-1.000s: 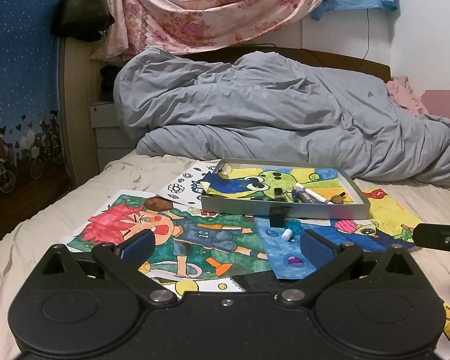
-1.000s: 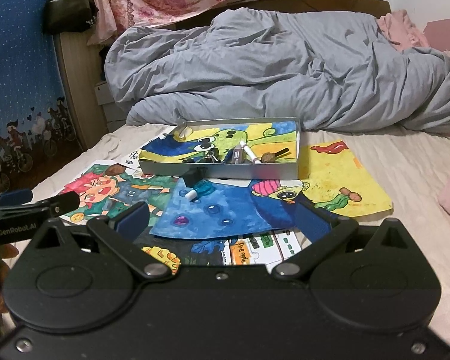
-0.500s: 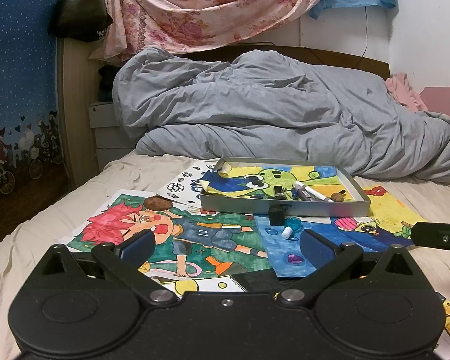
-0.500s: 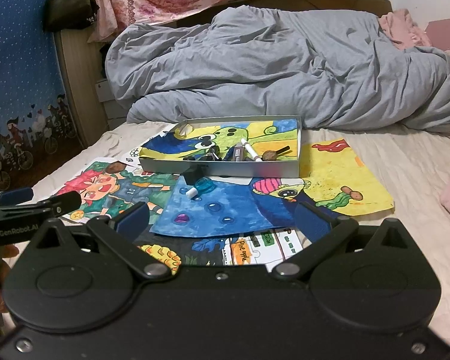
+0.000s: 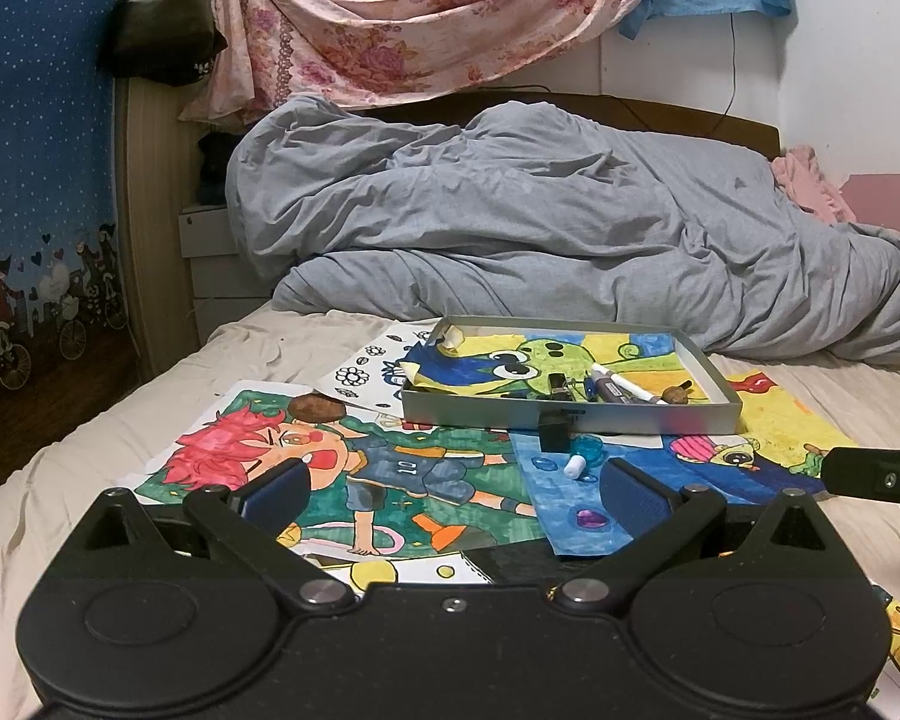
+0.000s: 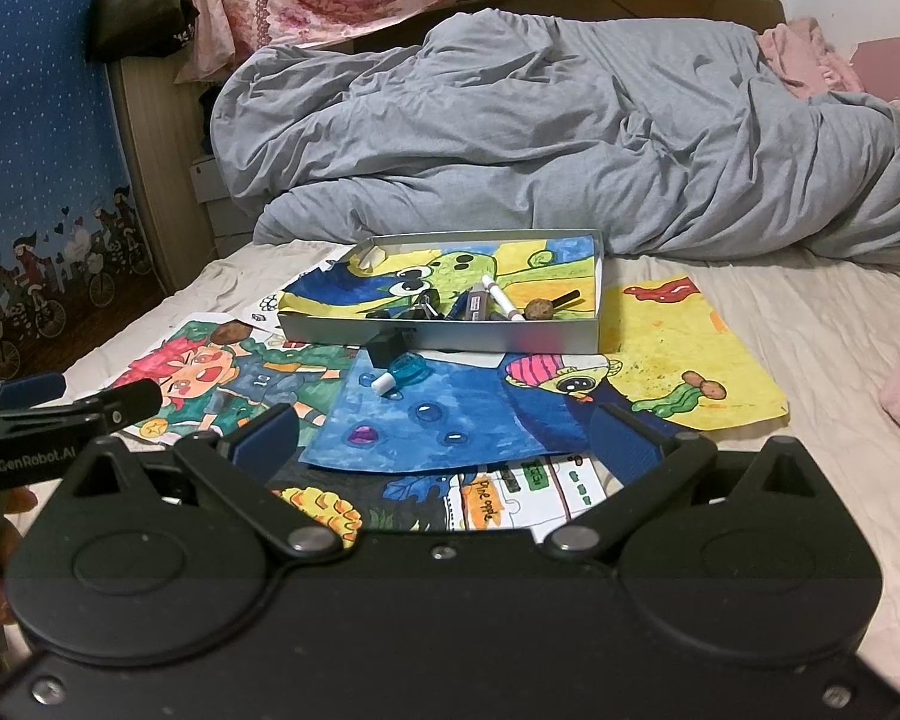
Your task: Organize rigid objects
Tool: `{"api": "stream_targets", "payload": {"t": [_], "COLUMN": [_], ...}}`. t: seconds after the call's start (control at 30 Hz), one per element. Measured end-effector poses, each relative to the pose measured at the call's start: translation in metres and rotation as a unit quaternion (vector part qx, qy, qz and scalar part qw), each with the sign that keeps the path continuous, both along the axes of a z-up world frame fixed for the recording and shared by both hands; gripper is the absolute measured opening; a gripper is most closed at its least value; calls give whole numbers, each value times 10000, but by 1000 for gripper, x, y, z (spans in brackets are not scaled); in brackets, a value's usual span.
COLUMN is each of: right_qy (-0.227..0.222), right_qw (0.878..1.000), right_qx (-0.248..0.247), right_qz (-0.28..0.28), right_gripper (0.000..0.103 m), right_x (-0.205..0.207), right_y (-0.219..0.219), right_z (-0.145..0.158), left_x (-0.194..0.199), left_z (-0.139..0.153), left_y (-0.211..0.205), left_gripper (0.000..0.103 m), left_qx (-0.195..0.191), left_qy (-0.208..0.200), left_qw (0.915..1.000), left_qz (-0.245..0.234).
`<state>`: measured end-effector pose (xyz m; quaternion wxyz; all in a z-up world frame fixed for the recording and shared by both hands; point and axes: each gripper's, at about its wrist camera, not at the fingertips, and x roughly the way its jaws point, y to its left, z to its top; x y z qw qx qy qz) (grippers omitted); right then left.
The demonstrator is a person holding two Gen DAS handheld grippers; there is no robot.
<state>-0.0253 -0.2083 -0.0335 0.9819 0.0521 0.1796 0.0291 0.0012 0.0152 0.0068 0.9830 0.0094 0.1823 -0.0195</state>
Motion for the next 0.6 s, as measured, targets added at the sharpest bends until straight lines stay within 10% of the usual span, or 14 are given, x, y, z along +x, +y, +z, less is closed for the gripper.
{"api": "stream_targets", "payload": {"t": [0.6], "right_qy": [1], "right_qw": [10000], "right_qx": [-1], "right_qz": [1], "right_gripper": [103], "right_x": [0], "right_y": [1], "right_z": [0], "left_x": [1], "left_z": [-1], "left_y": [-1], "left_gripper": [102], "left_qx": [5], "left_qy": [-2], "left_qw": [10000], "left_qz": [4]}}
